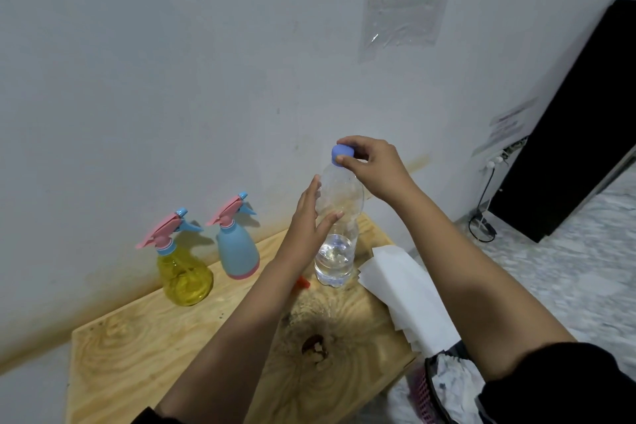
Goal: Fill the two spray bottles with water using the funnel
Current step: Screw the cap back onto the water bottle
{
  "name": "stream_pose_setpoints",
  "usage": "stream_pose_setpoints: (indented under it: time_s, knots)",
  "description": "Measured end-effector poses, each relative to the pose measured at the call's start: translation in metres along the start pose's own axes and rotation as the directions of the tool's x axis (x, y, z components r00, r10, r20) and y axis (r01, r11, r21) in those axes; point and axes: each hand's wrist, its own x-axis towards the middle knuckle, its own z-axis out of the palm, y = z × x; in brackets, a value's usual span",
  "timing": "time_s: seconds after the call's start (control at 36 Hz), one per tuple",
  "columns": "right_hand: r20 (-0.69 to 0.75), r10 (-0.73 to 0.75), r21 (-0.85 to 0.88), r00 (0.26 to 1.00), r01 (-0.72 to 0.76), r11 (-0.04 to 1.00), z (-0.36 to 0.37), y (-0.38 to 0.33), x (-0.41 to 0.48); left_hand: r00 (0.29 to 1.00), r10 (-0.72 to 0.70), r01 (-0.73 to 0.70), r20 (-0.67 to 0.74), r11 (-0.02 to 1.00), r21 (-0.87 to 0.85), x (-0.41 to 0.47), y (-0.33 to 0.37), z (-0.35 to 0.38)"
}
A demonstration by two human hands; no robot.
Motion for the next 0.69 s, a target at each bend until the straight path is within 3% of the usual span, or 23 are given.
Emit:
stream_pose_setpoints:
  time_s: [0.36,0.44,0.58,0.69]
  knots:
    - [-0.286,0.005,0.018,0.958,0.0,1.0,0.013,0.002,-0.007,0.999,0.019,-0.019,-0.036,1.0,0.018,-0.008,-0.001,0.008]
    - [-0.239,0.008,0.015,0.971,-0.005,1.0,0.013,0.004,-0.007,1.0,0.018,-0.018,-0.025,1.0,0.009,-0.007,-0.001,0.007]
    - [-0.002,0.001,0.045,1.0,-0.001,0.999,0.001,0.007,-0.009,1.0,0.02,-0.02,-0.011,1.0,0.022,-0.007,-0.003,0.005]
    - [-0.053,-0.011,0.072,0.999,0.015,0.997,0.001,0.009,-0.009,0.999,0.029,-0.029,-0.022,0.999,0.015,-0.007,-0.004,0.006]
